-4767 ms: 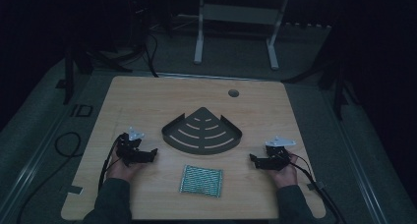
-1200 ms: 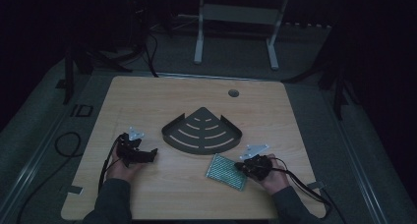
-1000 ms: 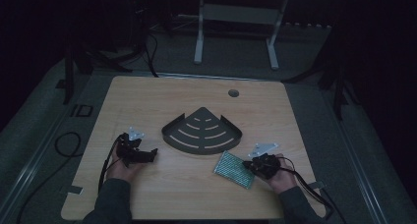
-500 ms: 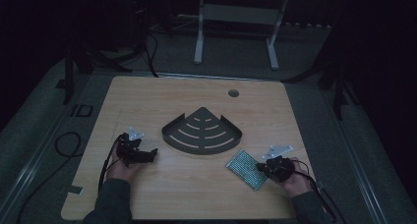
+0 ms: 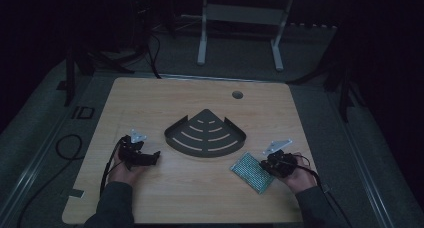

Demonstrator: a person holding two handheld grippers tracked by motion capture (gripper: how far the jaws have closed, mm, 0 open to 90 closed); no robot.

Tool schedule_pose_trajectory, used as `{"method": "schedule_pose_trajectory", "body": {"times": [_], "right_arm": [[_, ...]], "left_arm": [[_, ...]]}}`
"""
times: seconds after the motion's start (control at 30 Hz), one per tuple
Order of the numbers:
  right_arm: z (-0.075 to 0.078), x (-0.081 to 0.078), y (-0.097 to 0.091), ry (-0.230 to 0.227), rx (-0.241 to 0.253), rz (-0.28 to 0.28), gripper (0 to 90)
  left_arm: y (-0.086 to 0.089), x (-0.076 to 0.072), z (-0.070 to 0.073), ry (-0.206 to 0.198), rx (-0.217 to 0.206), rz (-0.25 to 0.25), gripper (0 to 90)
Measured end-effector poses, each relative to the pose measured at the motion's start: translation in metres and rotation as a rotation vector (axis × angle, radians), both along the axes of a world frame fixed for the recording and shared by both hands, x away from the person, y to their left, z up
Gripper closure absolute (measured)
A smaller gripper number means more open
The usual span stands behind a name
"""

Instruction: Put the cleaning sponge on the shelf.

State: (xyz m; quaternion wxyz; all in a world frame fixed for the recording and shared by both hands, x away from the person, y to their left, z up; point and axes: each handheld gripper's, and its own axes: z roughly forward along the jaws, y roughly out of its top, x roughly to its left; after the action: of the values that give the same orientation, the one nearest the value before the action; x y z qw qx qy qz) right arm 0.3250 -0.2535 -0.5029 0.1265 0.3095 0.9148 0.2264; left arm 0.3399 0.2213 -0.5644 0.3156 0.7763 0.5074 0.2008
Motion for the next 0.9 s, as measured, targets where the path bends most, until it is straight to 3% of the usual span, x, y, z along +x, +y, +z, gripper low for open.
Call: {"method": "schedule_pose_trajectory", "body": {"times": [0.5,0.9], "right_arm": [[0.000,0.025,0.007,0.106,-0.014,-0.033,78.0],[-0.001,0.031,0.008,0.159,-0.024,-0.024,73.9]], "left_arm": [[0.000,0.000,0.000,0.000,0.000,0.000,3.7],[0.000,0.000,0.000,0.000,0.000,0.000,3.7]]}}
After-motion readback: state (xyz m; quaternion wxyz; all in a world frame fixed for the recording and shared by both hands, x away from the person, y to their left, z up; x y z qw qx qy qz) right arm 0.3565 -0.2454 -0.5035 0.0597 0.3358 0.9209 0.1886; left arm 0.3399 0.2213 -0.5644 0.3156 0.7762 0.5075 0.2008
